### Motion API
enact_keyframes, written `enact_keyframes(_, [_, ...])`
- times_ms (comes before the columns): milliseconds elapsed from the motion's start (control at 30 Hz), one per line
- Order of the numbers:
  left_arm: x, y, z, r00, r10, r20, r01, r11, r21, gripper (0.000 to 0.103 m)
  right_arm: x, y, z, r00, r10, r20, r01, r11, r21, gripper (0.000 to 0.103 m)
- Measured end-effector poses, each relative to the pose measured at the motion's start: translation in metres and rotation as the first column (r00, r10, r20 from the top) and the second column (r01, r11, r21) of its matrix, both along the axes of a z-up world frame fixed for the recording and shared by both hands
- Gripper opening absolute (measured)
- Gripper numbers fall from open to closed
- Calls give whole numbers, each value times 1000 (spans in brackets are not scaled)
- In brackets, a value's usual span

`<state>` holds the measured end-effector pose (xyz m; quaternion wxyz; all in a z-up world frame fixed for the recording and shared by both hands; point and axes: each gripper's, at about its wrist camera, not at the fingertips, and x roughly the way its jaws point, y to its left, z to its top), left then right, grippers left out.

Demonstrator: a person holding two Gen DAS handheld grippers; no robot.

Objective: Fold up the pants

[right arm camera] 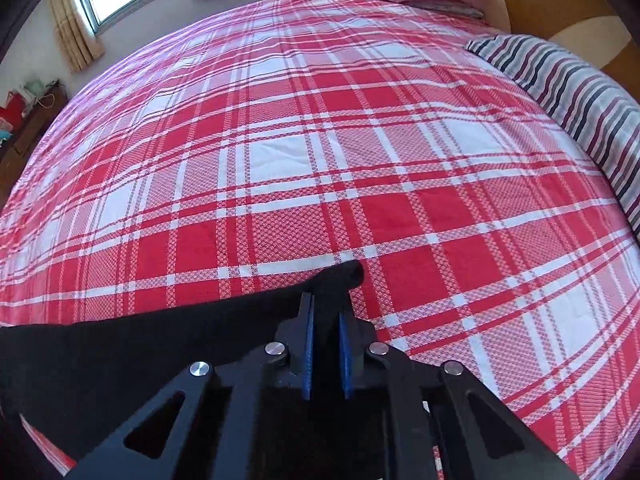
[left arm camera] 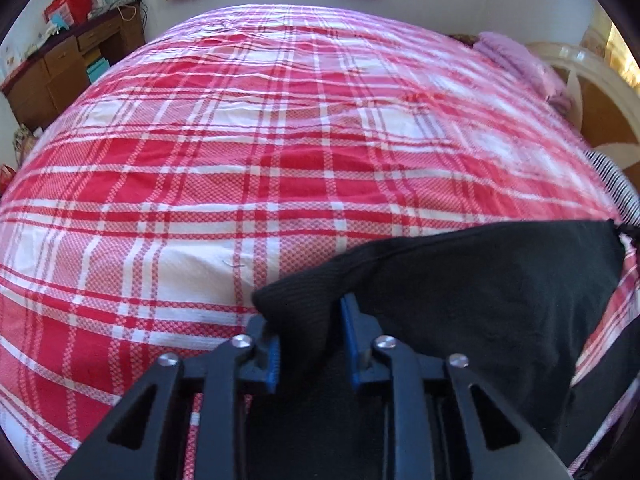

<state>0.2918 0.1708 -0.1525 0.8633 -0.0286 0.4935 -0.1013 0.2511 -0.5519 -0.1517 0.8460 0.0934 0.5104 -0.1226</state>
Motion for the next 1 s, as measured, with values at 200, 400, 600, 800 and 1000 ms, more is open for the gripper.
enact_keyframes(200, [-8, 7, 5, 998, 3, 61, 0, 999, -45, 17, -18, 12, 27, 996, 33, 89, -29, 998, -48, 10])
enact_keyframes(400, [-15, 8, 17, 992, -3, 124, 10, 998, -56, 17, -40, 17, 62, 980, 45, 196, -34, 998, -62, 9])
enact_keyframes(600, [-33, 11, 30, 977, -5, 213, 23, 996, -81, 17, -82, 26, 88, 941, 64, 333, -56, 998, -33, 9])
enact_keyframes(800, [-60, 21, 40, 955, 6, 297, 38, 989, -141, 17, -137, 14, 103, 886, 40, 461, -57, 998, 23, 9])
enact_keyframes(1000, [-91, 29, 48, 922, 6, 387, 80, 975, -207, 17, -193, 9, 104, 859, 10, 512, -46, 997, 56, 9])
